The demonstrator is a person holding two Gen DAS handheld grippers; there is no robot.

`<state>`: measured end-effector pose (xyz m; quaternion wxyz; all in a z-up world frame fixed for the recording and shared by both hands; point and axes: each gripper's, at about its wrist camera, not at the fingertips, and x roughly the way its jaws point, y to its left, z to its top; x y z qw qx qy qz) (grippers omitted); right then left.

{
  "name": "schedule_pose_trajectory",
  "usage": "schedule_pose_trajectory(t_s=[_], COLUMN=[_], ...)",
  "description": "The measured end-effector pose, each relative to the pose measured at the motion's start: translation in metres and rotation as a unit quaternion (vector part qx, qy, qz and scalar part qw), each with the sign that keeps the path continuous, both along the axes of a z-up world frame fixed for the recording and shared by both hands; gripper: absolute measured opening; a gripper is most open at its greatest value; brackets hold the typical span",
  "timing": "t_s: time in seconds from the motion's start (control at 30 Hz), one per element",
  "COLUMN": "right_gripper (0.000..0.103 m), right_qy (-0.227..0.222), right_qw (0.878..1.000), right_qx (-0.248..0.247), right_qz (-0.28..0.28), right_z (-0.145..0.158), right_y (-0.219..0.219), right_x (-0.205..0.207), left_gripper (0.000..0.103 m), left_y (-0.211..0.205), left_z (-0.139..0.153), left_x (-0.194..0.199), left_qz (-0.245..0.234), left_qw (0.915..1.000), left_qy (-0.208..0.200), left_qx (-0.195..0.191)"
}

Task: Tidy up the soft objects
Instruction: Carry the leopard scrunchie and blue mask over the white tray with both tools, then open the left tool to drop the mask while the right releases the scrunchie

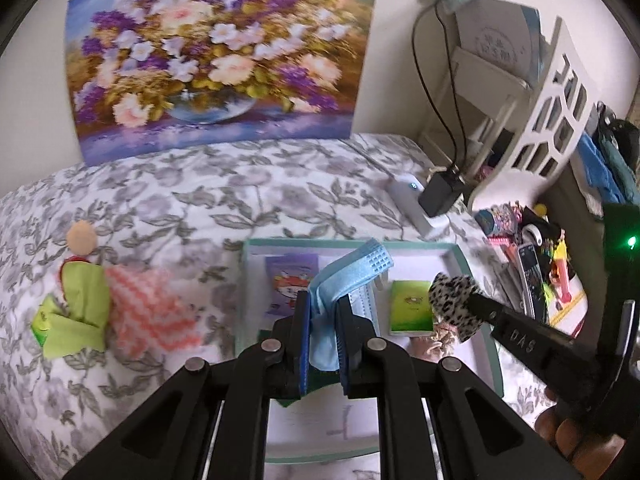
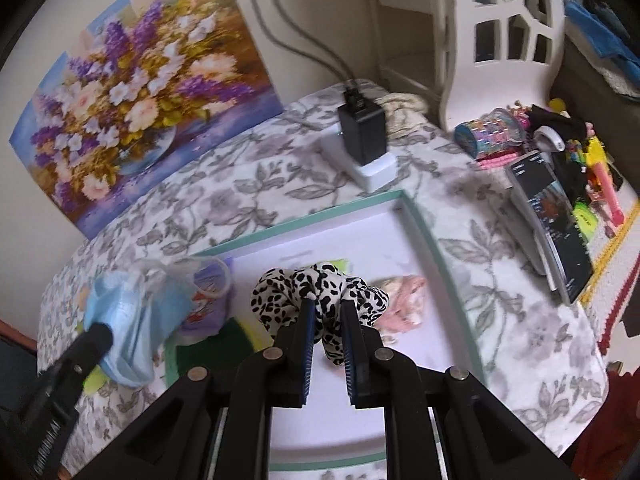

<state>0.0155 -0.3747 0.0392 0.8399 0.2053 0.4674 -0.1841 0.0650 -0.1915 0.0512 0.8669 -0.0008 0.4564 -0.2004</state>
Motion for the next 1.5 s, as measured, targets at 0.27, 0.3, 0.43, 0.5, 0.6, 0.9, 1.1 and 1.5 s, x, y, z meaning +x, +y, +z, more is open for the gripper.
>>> schedule_pose_trajectory(t_s=[0.27, 0.3, 0.43, 0.5, 0.6, 0.9, 1.1, 1.5], right_gripper=[0.014, 0.014, 0.014, 0.014, 0.014, 0.017, 0.019, 0.063], right_qy=[0.011, 0.014, 0.024, 0.030, 0.033, 0.042, 0.039, 0.023], right_qw=[0.999, 0.999, 0.999, 0.999, 0.999, 0.999, 0.999, 1.000], right_qx=[-0.001, 0.000, 0.007, 0.010, 0.014, 0.016, 0.016, 0.016], right_qz=[-0.031, -0.031, -0.030, -0.028, -0.024, -0.015, -0.015, 0.015], right_z=[-0.015, -0.018, -0.032, -0.038, -0.043, -0.045, -0.036, -0.022], right_y=[-0.026, -0.026, -0.028, -0.029, -0.028, -0.024, -0.024, -0.008], right_x=[0.000, 0.001, 0.008, 0.010, 0.012, 0.014, 0.011, 0.010], left_gripper=[0.012, 0.012, 0.012, 0.013, 0.013, 0.029, 0.046, 0.086], left_y=[-0.021, -0.022, -0.021, -0.020, -0.020, -0.017, -0.014, 0.032], left_z=[-0.030, -0.035, -0.052, -0.059, -0.068, -0.072, -0.060, -0.040], left_x=[0.007, 0.009, 0.015, 0.017, 0.019, 0.026, 0.025, 0.033], left_qz=[0.004, 0.006, 0.013, 0.016, 0.018, 0.022, 0.024, 0.101], left_qw=[0.9997, 0.9996, 0.9988, 0.9982, 0.9973, 0.9952, 0.9947, 0.9893], left_qy=[0.011, 0.015, 0.041, 0.051, 0.060, 0.091, 0.097, 0.099], left_qx=[0.022, 0.025, 0.025, 0.027, 0.038, 0.027, 0.023, 0.034])
